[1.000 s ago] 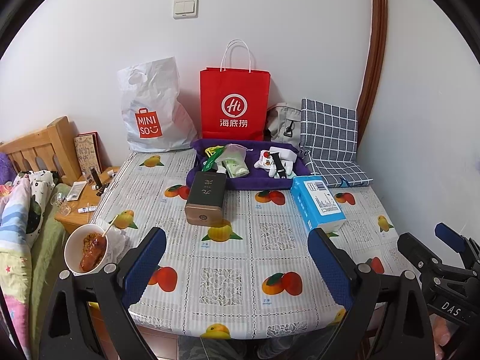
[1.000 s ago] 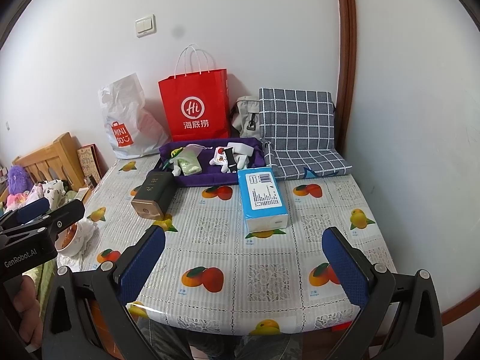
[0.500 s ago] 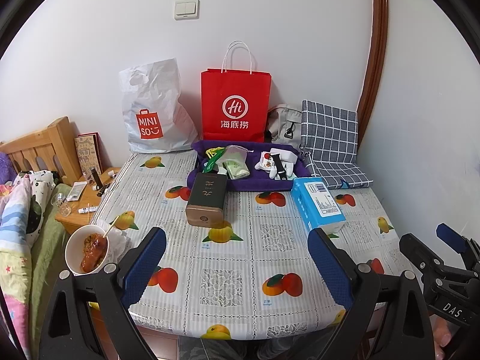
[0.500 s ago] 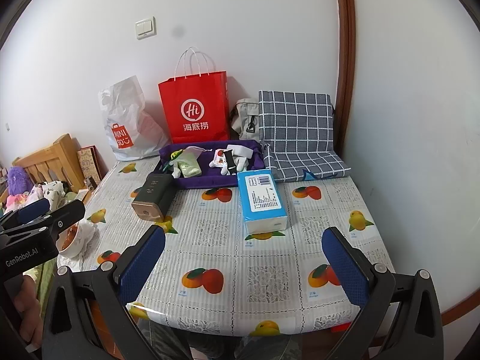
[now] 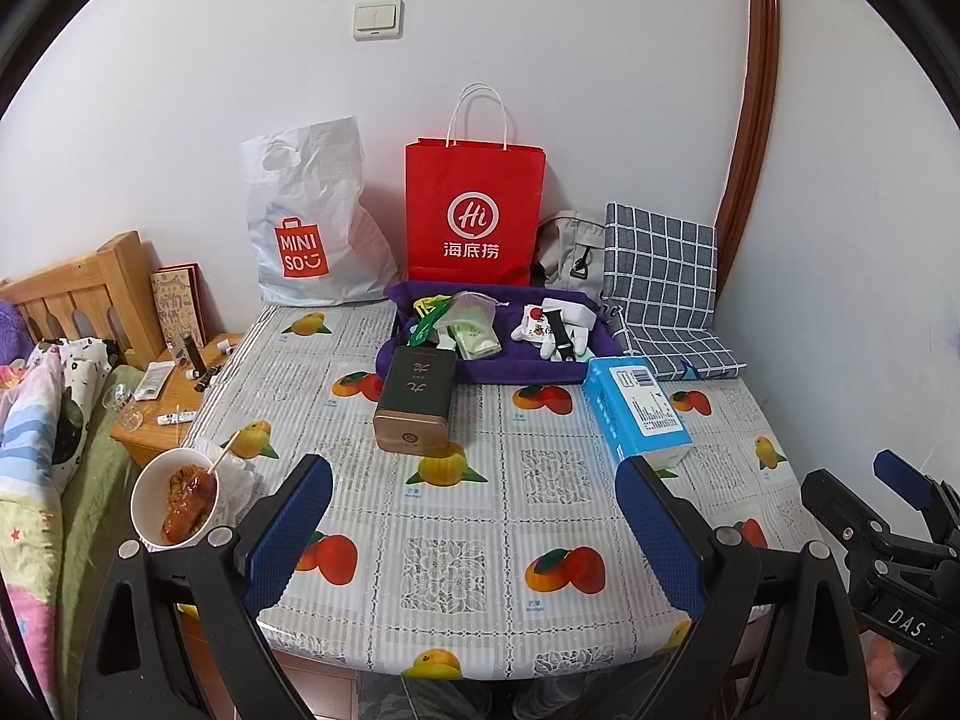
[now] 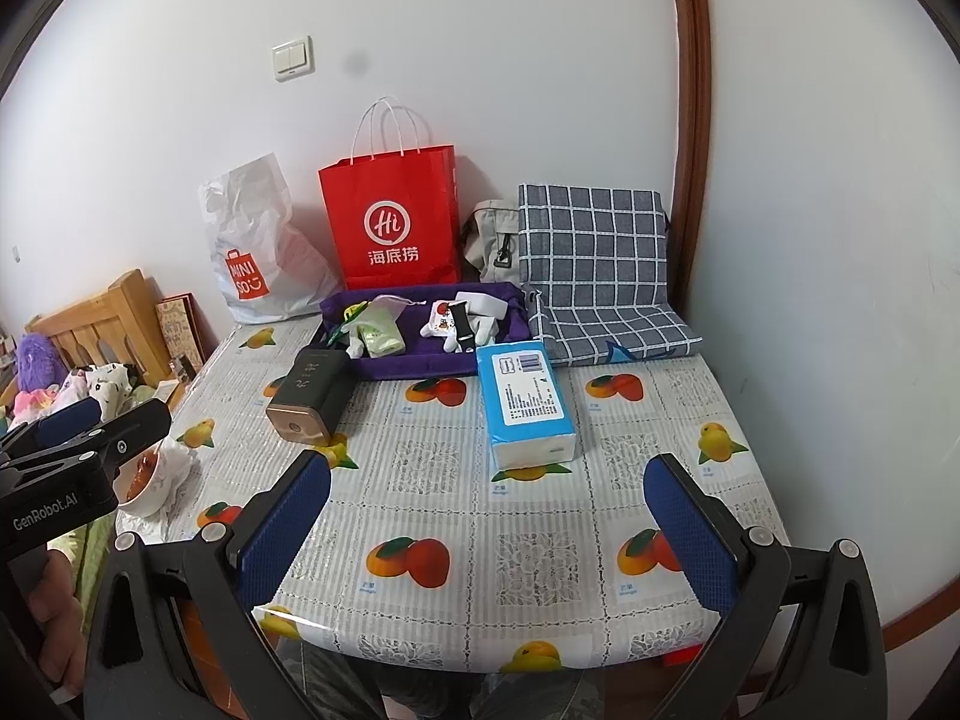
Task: Organize soft objects
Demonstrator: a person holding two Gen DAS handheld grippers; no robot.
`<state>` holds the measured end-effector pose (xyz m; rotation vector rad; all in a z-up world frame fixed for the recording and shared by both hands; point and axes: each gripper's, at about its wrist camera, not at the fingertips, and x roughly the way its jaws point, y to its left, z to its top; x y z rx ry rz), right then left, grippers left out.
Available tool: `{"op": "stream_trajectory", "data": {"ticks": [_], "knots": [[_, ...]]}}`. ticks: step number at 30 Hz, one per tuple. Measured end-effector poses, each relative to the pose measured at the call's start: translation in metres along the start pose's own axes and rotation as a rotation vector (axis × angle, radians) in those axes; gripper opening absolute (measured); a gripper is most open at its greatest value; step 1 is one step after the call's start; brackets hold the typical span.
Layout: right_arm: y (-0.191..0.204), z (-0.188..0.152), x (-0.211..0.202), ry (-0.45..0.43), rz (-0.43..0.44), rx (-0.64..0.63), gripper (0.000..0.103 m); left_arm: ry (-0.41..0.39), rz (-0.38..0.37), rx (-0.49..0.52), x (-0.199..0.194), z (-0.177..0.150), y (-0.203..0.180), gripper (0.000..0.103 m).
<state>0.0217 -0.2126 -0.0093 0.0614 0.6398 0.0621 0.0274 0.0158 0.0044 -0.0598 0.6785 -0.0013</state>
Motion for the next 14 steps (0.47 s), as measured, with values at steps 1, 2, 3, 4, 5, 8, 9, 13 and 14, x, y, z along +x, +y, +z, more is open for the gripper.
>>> {"op": "stream_trajectory", "data": {"ticks": [1, 2, 3, 4, 5, 8, 9, 13, 14], "knots": [[0.0001, 0.0000, 0.0000, 0.000, -0.001, 0.000, 0.103, 0.000, 0.000, 0.001, 0.0000, 0.0000, 0.0000, 0.096], [0.0001, 0.0001, -0.0002, 0.000, -0.002, 0.000, 0.103, -0.001, 0.002, 0.000, -0.0002, 0.0000, -0.0001, 0.096], [0.0000, 0.0001, -0.0004, -0.001, -0.001, 0.000, 0.103, -0.001, 0.001, -0.001, -0.0001, -0.0001, -0.0001, 0.096], [0.0000, -0.0002, -0.0007, -0.001, -0.001, 0.000, 0.103, 0.000, 0.000, -0.001, 0.0000, -0.0001, 0.0001, 0.096], [-0.0002, -0.0003, -0.0010, -0.002, 0.000, 0.000, 0.103, 0.000, 0.000, -0.001, -0.0001, -0.0001, 0.0002, 0.096], [0.0002, -0.0003, -0.0010, -0.001, 0.001, -0.002, 0.103, 0.000, 0.001, -0.002, -0.0001, -0.0002, 0.0004, 0.096], [0.0004, -0.0003, -0.0010, -0.001, 0.003, -0.001, 0.103, -0.001, 0.002, -0.002, -0.0004, 0.0002, 0.0006, 0.096], [0.0012, -0.0001, -0.0037, -0.005, 0.017, -0.002, 0.103, -0.004, 0.000, -0.004, -0.0006, 0.0016, 0.0019, 0.096], [0.0015, -0.0003, -0.0039, -0.004, 0.020, -0.002, 0.103, -0.004, -0.002, 0.001, -0.0003, 0.0017, 0.0022, 0.096]]}}
